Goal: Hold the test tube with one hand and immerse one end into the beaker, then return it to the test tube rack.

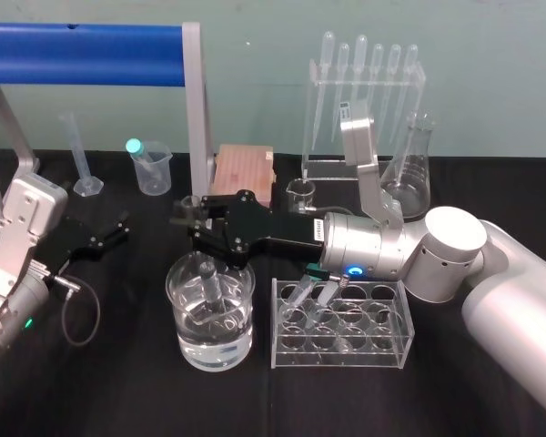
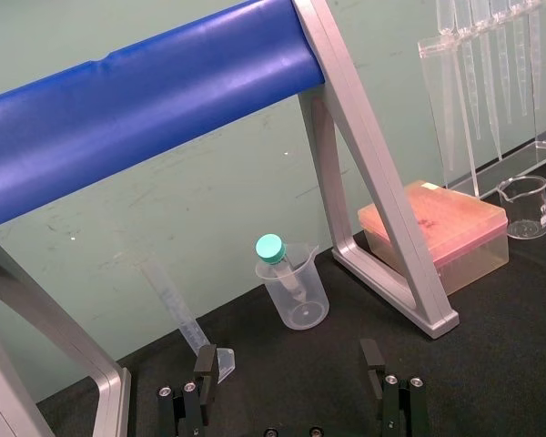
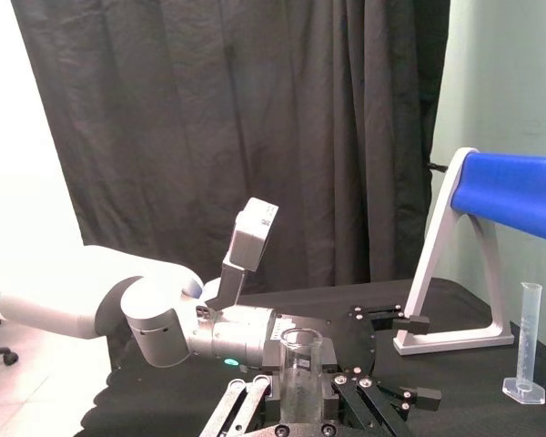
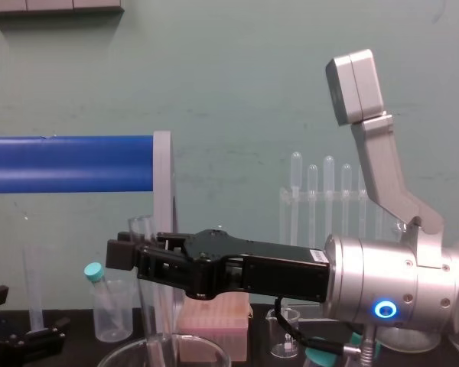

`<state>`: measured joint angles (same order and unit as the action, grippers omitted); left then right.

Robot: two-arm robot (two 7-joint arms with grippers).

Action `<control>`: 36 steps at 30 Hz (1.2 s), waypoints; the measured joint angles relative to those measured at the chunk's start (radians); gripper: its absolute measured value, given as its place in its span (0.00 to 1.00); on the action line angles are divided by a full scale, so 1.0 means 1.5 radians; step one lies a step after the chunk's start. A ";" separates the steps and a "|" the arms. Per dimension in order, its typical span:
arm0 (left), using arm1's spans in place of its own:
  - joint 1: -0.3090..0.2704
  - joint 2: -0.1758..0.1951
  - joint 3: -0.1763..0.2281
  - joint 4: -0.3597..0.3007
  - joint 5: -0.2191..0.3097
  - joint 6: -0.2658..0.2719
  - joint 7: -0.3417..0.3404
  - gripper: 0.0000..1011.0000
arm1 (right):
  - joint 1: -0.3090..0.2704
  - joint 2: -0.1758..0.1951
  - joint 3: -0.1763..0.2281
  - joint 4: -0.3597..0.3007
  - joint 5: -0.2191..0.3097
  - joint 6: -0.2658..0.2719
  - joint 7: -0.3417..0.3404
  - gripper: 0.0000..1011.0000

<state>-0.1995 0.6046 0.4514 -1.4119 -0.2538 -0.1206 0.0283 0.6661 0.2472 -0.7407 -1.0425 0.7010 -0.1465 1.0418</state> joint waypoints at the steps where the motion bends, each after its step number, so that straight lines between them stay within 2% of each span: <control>1: 0.000 0.000 0.000 0.000 0.000 0.000 0.000 0.99 | 0.000 0.000 0.000 0.000 0.000 0.000 0.000 0.22; 36: 0.000 0.000 0.000 0.000 0.000 0.000 0.000 0.99 | 0.000 0.000 0.000 0.000 0.000 0.000 0.000 0.22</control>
<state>-0.1995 0.6047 0.4514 -1.4119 -0.2539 -0.1206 0.0283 0.6661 0.2472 -0.7407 -1.0424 0.7010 -0.1465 1.0418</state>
